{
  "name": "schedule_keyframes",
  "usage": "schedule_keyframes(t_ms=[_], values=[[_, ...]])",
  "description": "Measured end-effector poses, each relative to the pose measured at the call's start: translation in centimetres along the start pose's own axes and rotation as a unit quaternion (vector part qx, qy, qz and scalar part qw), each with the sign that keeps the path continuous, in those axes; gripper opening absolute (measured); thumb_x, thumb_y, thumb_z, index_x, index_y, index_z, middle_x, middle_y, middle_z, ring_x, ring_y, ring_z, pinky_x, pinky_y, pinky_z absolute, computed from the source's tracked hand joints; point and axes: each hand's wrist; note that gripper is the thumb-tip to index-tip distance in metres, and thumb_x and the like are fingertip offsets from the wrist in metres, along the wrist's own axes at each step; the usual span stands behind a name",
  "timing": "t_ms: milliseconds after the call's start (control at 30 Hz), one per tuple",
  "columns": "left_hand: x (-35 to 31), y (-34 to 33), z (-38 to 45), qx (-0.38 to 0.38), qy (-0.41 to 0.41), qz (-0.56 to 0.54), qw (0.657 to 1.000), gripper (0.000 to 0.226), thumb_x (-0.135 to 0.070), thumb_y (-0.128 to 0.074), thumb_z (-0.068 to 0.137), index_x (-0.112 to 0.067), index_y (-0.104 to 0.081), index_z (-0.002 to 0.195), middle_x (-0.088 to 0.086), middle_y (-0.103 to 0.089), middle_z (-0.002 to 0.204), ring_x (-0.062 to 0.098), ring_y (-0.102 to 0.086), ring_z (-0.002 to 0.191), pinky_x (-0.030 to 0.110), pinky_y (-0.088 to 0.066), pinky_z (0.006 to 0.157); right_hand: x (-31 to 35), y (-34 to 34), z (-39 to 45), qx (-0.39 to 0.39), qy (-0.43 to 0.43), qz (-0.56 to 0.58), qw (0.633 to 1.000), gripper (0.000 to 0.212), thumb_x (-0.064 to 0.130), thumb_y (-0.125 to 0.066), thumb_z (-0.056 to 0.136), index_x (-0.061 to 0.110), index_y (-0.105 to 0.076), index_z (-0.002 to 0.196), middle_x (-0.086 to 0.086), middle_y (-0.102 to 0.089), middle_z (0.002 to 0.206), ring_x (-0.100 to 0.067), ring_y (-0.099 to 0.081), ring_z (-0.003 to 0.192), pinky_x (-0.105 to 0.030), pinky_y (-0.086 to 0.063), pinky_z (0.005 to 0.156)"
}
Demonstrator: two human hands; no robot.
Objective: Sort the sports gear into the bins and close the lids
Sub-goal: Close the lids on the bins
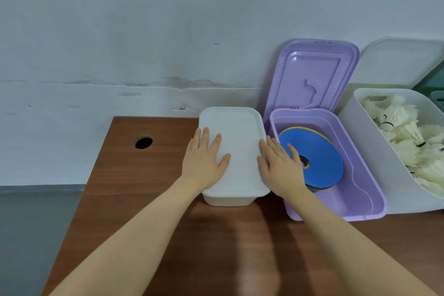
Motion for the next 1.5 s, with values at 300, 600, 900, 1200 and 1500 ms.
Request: schedule_keyframes(t_ms=[300, 600, 900, 1200, 1500], values=[[-1.3, 3.2, 0.8, -0.037, 0.0, 0.002, 0.999, 0.061, -0.05, -0.027, 0.096, -0.02, -0.017, 0.148, 0.009, -0.009, 0.156, 0.031, -0.002, 0.143, 0.042, -0.006, 0.114, -1.2, 3.4, 1.0, -0.001, 0.0, 0.033, 0.999, 0.049, 0.039, -0.038, 0.097, 0.024, -0.032, 0.144, -0.001, -0.035, 0.149, -0.025, -0.037, 0.131, -0.038, -0.027, 0.103], [-8.6, 7.3, 6.5, -0.126, -0.034, 0.026, 0.991, 0.057, -0.043, -0.034, 0.097, -0.018, -0.021, 0.147, 0.011, -0.023, 0.152, 0.028, -0.027, 0.136, 0.037, -0.019, 0.108, -9.2, 7.9, 6.3, -0.097, 0.018, 0.043, 0.994, 0.049, 0.034, -0.044, 0.092, 0.011, -0.046, 0.136, -0.016, -0.049, 0.137, -0.037, -0.053, 0.116, -0.047, -0.041, 0.092], [-16.9, 8.4, 14.8, -0.134, 0.024, -0.015, 0.991, 0.068, -0.047, -0.033, 0.096, -0.019, -0.001, 0.149, 0.016, -0.014, 0.154, 0.035, -0.032, 0.132, 0.041, -0.027, 0.105, -19.5, 10.3, 13.6, -0.179, -0.053, 0.053, 0.981, 0.081, 0.04, -0.063, 0.083, 0.014, -0.021, 0.148, -0.029, -0.021, 0.149, -0.049, -0.037, 0.125, -0.053, -0.032, 0.101], [-19.3, 8.3, 19.0, -0.136, 0.066, -0.181, 0.972, 0.072, -0.046, -0.038, 0.095, -0.028, 0.008, 0.148, 0.018, -0.023, 0.148, 0.041, -0.048, 0.116, 0.044, -0.04, 0.098, -20.8, 9.6, 16.3, -0.162, -0.025, 0.108, 0.981, 0.082, 0.042, -0.056, 0.088, 0.017, -0.01, 0.15, -0.028, -0.014, 0.15, -0.045, -0.038, 0.124, -0.048, -0.026, 0.103], [-19.2, 9.5, 15.4, -0.244, 0.046, -0.282, 0.927, 0.063, -0.037, -0.041, 0.096, -0.026, -0.007, 0.149, 0.014, -0.028, 0.145, 0.031, -0.047, 0.12, 0.031, -0.036, 0.096, -19.0, 11.7, 14.8, -0.248, 0.023, 0.199, 0.948, 0.068, 0.036, -0.049, 0.089, 0.018, -0.02, 0.148, -0.021, -0.026, 0.145, -0.042, -0.038, 0.125, -0.049, -0.032, 0.099]])
Point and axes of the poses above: each hand's wrist, its own z-axis towards the middle knuckle, its own y-axis out of the back of the hand, x = y × z
